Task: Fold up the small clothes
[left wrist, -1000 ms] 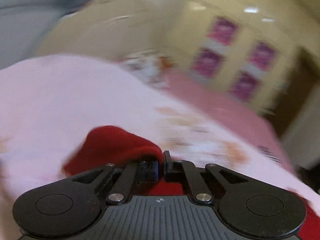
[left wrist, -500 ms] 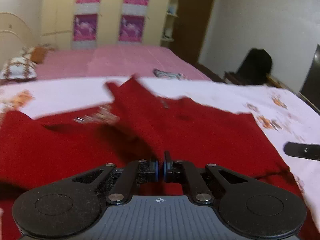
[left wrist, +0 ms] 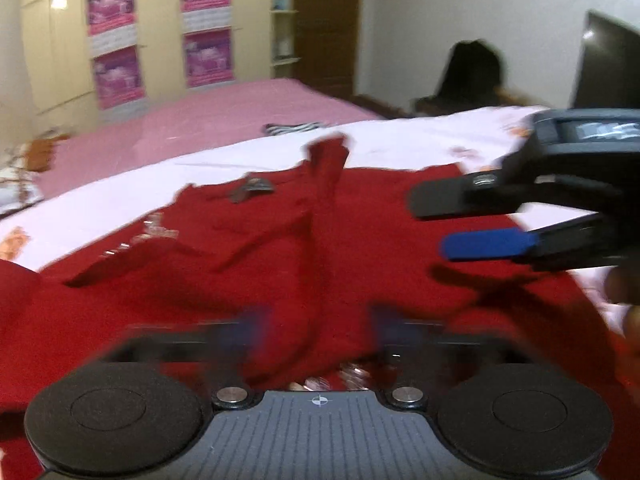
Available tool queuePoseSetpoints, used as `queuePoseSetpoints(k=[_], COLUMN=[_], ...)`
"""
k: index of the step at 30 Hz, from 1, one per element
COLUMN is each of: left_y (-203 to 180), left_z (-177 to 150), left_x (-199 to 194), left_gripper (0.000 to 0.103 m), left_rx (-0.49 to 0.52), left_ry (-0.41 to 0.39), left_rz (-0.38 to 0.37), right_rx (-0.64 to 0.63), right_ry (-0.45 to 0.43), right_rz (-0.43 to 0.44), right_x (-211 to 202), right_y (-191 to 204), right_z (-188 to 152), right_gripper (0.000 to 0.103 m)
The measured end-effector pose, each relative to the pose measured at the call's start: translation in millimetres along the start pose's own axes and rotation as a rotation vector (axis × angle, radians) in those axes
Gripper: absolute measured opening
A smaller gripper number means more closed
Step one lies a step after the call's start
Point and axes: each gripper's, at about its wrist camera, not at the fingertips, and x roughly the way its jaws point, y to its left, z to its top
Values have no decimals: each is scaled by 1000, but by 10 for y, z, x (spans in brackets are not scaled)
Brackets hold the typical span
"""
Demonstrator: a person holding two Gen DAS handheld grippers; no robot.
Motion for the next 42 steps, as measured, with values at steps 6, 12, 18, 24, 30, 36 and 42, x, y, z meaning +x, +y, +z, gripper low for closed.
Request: queuePoseSetpoints(k=[6,12,18,24,30,36,42], left_y=[464,1107,1406,1364,1333,1287,1296], left_z=[-383,-861,-978,-884,-805,-780,-777], left_x=[-674,-1244,-1159,-1108,-998,-894,-907], left_gripper=[90,78,78,64,37,5,5], left_rx=[-200,-274,-243,-203,-202,-166,-172], left_ry=[-124,-155,-56,-75,-77,-50,-62], left_rz=[101,320,365,344,337,298,292], right_rx=[77,87,-27,-216,-239,-252,-260], right_ry=[6,41,33,-118,-122,-121,-135], right_rz=[30,6,-94,-185,-248,-270,-273], right_x=[-45,78,311,-82,-311,-253,-339], right_y=[-173,-197,-16,218,63,35,18], right_z=[-18,-40,-65,55,115,75,106], right_gripper=[55,54,19,5,5,5,5])
